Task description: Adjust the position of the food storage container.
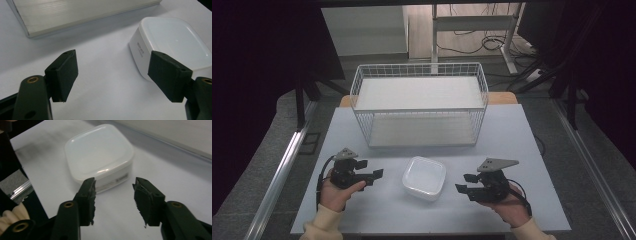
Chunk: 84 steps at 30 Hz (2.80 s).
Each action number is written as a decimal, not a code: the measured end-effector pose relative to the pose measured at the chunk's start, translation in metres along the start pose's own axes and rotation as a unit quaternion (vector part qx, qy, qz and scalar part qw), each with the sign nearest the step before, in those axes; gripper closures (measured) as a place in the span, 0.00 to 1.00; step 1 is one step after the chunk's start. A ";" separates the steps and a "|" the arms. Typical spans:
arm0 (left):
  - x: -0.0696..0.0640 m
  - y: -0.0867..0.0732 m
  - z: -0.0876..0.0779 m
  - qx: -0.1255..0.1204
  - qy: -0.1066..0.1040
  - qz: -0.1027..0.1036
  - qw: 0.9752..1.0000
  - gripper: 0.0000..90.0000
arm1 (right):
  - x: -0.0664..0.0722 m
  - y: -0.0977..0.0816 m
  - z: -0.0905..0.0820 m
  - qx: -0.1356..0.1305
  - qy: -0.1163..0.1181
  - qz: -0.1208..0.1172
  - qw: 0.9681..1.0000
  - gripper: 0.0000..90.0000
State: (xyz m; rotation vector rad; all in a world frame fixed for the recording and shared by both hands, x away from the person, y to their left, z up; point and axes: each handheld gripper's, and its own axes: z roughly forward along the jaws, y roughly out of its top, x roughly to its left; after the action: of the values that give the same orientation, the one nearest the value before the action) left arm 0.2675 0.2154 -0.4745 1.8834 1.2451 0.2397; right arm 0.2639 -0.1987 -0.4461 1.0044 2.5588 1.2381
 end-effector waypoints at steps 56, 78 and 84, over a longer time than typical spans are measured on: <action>0.003 -0.006 0.006 0.019 0.015 0.008 1.000 0.26 | 0.013 0.009 0.077 0.106 0.019 -0.060 0.992 0.99; 0.001 -0.006 0.005 0.017 0.020 0.009 1.000 0.27 | -0.032 -0.015 0.013 0.039 -0.015 0.024 0.999 0.99; 0.000 -0.002 0.006 0.014 0.024 0.009 1.000 0.28 | -0.055 -0.030 -0.012 0.014 -0.057 0.055 0.997 0.84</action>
State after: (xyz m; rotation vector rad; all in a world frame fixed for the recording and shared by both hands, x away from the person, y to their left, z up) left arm 0.2701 0.2123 -0.4798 1.9236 1.2702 0.2809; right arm 0.2865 -0.2536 -0.4695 1.1990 2.4697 1.1374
